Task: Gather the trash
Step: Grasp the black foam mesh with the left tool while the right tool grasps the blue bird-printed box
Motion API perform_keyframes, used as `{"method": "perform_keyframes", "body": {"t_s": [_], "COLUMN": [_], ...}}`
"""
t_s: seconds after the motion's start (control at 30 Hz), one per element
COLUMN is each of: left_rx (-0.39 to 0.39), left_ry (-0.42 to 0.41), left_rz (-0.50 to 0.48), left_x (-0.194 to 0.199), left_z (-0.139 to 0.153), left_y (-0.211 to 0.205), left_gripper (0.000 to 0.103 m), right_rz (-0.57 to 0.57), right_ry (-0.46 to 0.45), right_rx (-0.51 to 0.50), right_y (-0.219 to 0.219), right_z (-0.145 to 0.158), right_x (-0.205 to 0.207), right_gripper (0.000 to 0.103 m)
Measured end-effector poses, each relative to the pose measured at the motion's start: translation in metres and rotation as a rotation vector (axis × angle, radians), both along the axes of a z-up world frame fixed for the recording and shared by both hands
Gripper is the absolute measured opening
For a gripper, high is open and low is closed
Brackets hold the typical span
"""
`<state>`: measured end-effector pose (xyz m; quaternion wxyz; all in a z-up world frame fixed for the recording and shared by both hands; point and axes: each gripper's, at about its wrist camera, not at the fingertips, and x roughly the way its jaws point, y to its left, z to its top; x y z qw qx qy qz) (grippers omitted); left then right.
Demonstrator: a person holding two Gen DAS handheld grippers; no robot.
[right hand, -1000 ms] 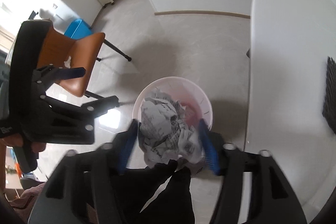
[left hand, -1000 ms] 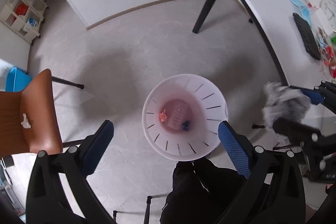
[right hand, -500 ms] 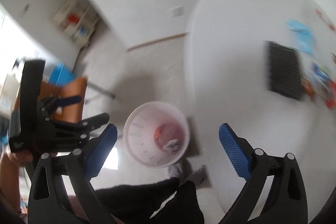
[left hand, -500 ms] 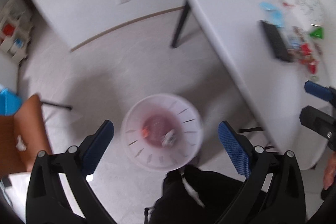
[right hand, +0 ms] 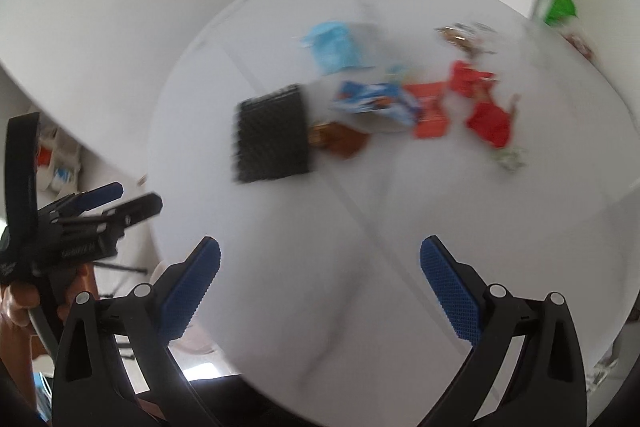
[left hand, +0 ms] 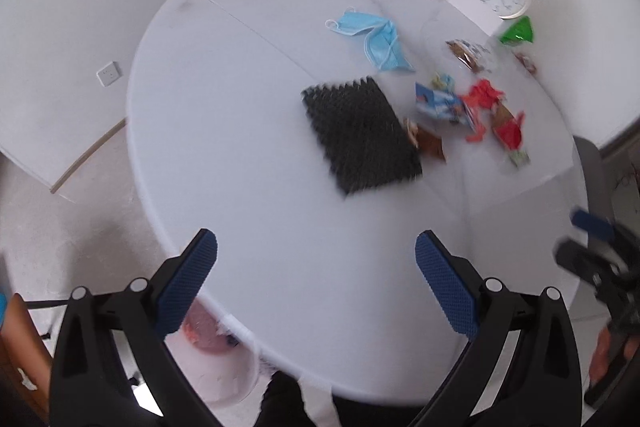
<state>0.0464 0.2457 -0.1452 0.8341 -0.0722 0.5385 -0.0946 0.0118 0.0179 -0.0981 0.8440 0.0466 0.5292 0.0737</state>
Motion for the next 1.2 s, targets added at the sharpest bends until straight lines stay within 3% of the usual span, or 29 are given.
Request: {"method": "perform_keyframes", "body": {"t_s": [0.23,0.4,0.5,0.7,0.8,0.9,1.1,1.2], "left_rx": [-0.066,-0.087,-0.091,-0.067,-0.032,-0.029,-0.030,-0.040], "left_ry": [0.109,0.224,0.220,0.245,0.232,0.223,0.190,0.172], "left_rz": [0.121,0.201,0.237,0.259,0.255,0.261,0.273,0.291], "left_x": [0.069,0.091,0.094,0.098,0.095,0.090,0.084,0.076], "left_z": [-0.041,-0.075,-0.078,-0.080,-0.077,-0.066,-0.047,-0.037], "left_y": [-0.037,-0.044,-0.045,-0.050,-0.053,-0.048,-0.044,-0.036], "left_gripper": [0.074,0.056,0.050,0.020,0.011,0.010,0.010,0.010], "right_rz": [-0.015,0.014,0.056,0.242,0.389,0.558,0.784,0.838], "right_ry": [-0.004,0.013,0.016,0.022,0.011,0.003,0.016,0.060], "right_rx": [-0.003,0.011,-0.003,-0.037,-0.100,-0.182,-0.306,-0.351], "right_y": [-0.061,-0.078,-0.085,-0.080,-0.068,-0.050,-0.015,-0.005], "right_z": [-0.009,-0.016,-0.022,-0.039,-0.047,-0.059,-0.087,-0.103], "right_x": [0.037,0.061,0.076,0.111,0.129,0.147,0.177,0.186], "right_gripper": [0.099,0.099,0.099,0.099,0.099,0.099,0.083,0.062]}}
